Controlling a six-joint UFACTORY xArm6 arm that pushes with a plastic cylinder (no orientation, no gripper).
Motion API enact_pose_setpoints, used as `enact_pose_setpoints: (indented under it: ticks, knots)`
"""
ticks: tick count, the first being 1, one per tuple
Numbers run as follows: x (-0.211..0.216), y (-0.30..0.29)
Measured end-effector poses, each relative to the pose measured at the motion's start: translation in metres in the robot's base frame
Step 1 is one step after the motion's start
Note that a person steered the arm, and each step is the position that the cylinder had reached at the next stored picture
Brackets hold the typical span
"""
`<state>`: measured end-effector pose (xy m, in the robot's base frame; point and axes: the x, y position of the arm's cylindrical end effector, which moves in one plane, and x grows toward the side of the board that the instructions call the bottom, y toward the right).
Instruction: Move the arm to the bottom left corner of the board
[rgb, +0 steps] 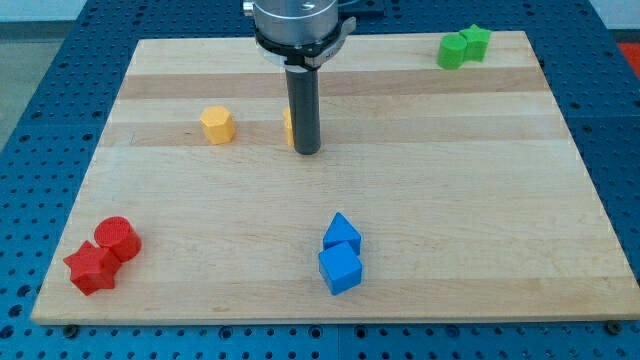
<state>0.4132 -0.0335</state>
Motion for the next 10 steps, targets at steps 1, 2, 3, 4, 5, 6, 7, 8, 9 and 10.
enact_pose_setpoints:
  ticks: [1, 2, 3, 4, 5, 6, 7, 8, 9, 10]
  knots:
    - [0.003, 0.0]
    - [0.038, 0.0]
    - [0.086, -0.003]
    - [0.119, -0.024]
    - [0.135, -0.051]
    - [0.176, -0.077]
    - [0.205, -0.108]
    - [0.206, -0.114]
    - [0.206, -0.136]
    - [0.205, -0.171]
